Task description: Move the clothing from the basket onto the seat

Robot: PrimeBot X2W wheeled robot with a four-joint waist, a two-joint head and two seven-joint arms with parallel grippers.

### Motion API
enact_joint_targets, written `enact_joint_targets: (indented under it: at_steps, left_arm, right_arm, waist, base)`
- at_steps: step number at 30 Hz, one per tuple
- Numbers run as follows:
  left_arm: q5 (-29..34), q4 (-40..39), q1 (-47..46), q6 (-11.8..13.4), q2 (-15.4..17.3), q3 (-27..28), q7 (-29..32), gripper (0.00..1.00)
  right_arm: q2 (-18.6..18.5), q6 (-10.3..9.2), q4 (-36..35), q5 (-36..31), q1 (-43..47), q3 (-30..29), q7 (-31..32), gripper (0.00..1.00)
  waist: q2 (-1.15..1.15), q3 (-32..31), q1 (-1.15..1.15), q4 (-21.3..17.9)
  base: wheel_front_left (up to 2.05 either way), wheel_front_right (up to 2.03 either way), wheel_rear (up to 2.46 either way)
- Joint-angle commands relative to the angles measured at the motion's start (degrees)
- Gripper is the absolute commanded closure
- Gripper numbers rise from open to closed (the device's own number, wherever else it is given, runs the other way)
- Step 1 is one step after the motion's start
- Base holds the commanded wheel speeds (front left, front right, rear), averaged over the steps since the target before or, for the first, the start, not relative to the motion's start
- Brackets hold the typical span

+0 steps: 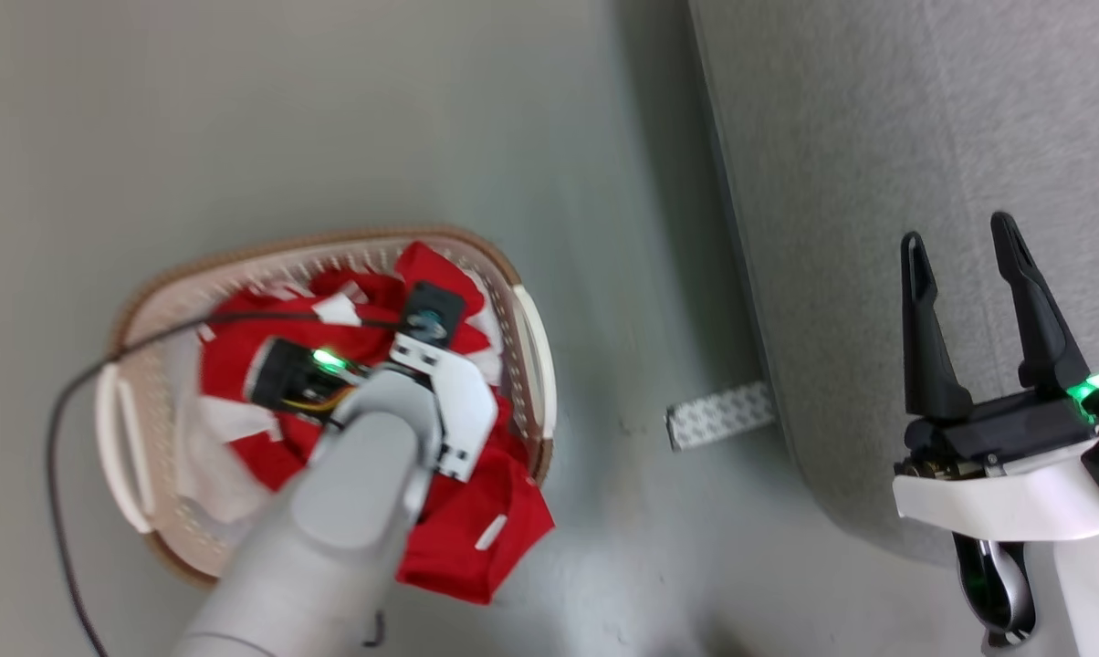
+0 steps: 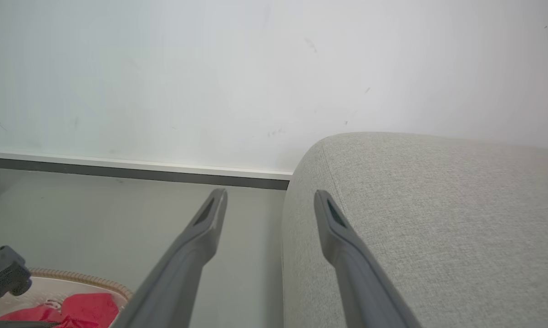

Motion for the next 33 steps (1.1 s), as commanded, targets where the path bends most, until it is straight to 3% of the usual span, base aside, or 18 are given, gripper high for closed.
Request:
enact_joint_targets:
  at_steps: [1,6,8,14,25,33]
  left_arm:
    - [-2.79,-3.06,1.88,1.05,0.12,-2.22,1.11,1.0]
    - [-8.97,-10.17,6.38,3.86,0.18,-7.16,2.56,1.0]
    - [-10.48,-10.63,8.03,2.35,1.86,-6.14,-0.32,1.0]
    - [-12.88,-11.83,11.65,0.17,2.62,-5.04,-4.65,1.0]
    - [-15.65,-15.61,17.03,0.76,2.58,-4.3,-8.96,1.0]
    - [-16.84,-22.19,20.74,1.82,4.55,-3.66,-8.88,1.0]
  right_arm:
    - [-0.39,-0.12,0.61,-0.7,1.38,-0.62,0.03,0.0]
    - [-1.02,-0.12,1.89,-1.86,4.89,-2.3,0.03,0.0]
    - [-1.09,-0.12,2.19,-2.19,6.26,-2.82,0.03,0.0]
    - [-1.61,-0.12,3.1,-2.93,9.64,-4.23,0.03,0.0]
    - [-2.25,-0.12,4.47,-4.76,16.82,-6.5,0.03,0.0]
    - [-2.37,-0.12,5.41,-5.79,21.18,-6.74,0.03,0.0]
  waist:
    - [0.0,-6.64,0.0,2.62]
    - [0.0,-15.02,0.0,5.7]
    - [0.0,-17.68,0.0,6.73]
    - [0.0,-23.54,0.0,8.79]
    - [0.0,-33.65,0.0,12.55]
    - [0.0,-39.09,0.0,13.99]
  base:
    - [0.0,0.0,0.0]
    - [0.0,0.0,0.0]
    - [0.0,0.0,0.0]
    - [0.0,0.0,0.0]
    - [0.0,0.0,0.0]
    - [0.0,0.0,0.0]
